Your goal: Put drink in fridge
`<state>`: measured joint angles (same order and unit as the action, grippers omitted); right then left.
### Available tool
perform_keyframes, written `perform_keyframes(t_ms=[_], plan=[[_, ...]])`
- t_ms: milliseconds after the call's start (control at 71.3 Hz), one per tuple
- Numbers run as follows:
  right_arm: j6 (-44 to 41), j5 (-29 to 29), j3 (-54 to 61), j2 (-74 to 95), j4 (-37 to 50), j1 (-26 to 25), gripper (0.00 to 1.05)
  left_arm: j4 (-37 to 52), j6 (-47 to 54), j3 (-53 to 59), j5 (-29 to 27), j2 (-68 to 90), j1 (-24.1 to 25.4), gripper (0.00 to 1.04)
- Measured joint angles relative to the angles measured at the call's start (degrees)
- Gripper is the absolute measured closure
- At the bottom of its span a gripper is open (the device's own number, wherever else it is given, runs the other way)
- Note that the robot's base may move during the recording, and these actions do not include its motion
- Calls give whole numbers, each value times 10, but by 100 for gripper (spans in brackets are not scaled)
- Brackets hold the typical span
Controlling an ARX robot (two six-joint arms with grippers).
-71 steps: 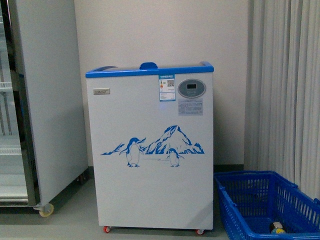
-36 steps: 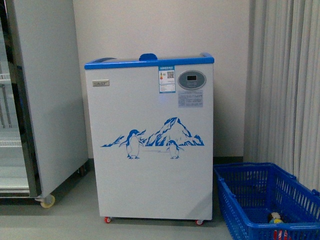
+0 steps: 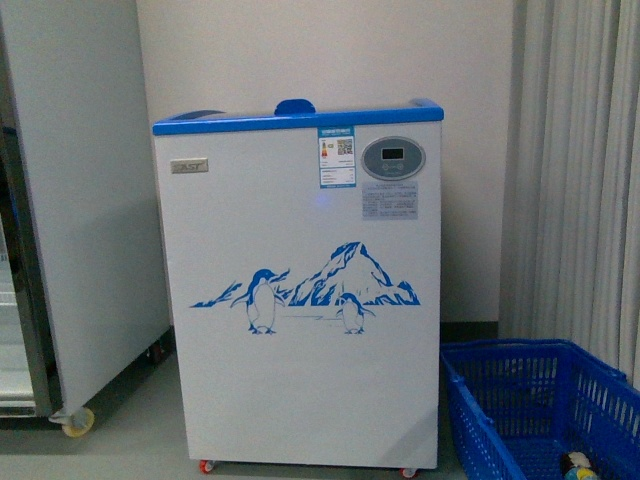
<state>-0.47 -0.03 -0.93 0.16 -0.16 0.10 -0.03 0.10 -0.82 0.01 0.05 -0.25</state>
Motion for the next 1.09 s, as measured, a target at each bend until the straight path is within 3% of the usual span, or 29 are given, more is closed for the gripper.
perform_keyframes(t_ms=[1094], plan=[[0,0,0,0,0,0,8,0,0,0,0,0,0,8]])
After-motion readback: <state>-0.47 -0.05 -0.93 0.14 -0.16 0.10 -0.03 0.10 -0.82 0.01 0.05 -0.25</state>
